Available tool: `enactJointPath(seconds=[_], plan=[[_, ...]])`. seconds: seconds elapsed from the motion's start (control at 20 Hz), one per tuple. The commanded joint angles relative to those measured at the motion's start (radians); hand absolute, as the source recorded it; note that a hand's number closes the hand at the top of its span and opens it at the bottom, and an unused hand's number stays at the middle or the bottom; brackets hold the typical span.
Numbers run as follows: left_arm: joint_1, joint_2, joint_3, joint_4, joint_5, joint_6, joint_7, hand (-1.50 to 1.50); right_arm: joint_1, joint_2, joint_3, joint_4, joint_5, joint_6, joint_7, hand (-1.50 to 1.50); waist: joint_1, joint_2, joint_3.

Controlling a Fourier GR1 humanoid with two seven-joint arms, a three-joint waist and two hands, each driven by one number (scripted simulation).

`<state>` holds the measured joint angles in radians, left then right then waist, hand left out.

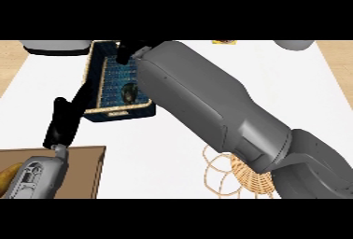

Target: Pick the eggplant from the placemat and place it in the basket

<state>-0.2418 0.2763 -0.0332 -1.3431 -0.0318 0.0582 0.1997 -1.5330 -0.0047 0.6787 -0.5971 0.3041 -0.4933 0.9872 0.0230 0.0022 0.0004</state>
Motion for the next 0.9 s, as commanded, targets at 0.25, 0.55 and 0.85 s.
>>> enactJointPath(seconds=[0.25,0.55,0.85], plan=[[0.016,-0.030,-0.008,-0.015,-0.014,0.025,0.028,0.00,-0.015,-0.016,-0.041,0.012,0.165,-0.297,0.161,-1.50,-0.035,-0.011,0.000],[0.079,0.023,0.044,-0.030,0.011,0.002,0.019,0.00,0.110,-0.154,-0.107,-0.125,0.172,-0.321,0.175,-1.50,-0.075,-0.029,0.002],[0.091,0.040,0.070,-0.068,0.014,0.018,0.049,0.00,0.294,-0.298,-0.144,-0.390,0.142,-0.249,0.168,-1.50,-0.111,-0.042,0.003]])
